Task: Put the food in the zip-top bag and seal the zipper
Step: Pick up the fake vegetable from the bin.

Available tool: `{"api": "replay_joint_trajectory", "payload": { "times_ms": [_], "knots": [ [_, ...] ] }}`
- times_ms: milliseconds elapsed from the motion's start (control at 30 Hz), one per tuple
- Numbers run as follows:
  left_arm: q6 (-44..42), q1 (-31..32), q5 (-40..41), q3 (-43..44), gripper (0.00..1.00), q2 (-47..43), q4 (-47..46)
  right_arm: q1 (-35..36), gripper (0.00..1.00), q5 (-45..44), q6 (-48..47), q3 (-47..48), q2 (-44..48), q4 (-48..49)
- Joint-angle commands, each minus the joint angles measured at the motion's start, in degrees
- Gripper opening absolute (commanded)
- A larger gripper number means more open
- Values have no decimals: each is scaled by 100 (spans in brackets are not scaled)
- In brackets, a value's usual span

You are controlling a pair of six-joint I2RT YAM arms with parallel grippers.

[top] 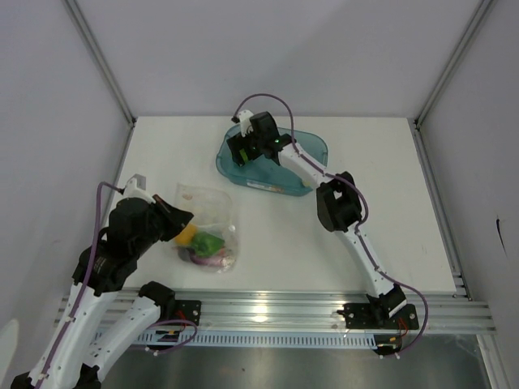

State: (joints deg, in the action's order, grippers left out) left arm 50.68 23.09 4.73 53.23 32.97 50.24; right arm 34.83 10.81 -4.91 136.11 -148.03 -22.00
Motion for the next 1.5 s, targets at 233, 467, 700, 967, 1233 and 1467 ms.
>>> {"api": "replay_joint_trajectory", "payload": {
  "times_ms": [233,467,700,967,1233,1467],
  "knots": [
    [57,2,-95,-32,1,16,-304,129,99,-123,-906,416,-446,126],
    [83,11,-157,-155,1,52,-418,279,99,-377,-1670,302,-552,292],
    [30,2,-192,-155,1,183,-445,244,99,52,-1742,267,-552,539],
    [-23,2,-174,-190,1,271,-489,244,99,158,-1918,258,-622,679],
    [-31,11,-192,-226,1,306,-533,217,89,273,-1935,319,-728,732],
    [4,2,-262,-322,1,333,-576,191,66,185,-1760,276,-693,898]
  ]
}}
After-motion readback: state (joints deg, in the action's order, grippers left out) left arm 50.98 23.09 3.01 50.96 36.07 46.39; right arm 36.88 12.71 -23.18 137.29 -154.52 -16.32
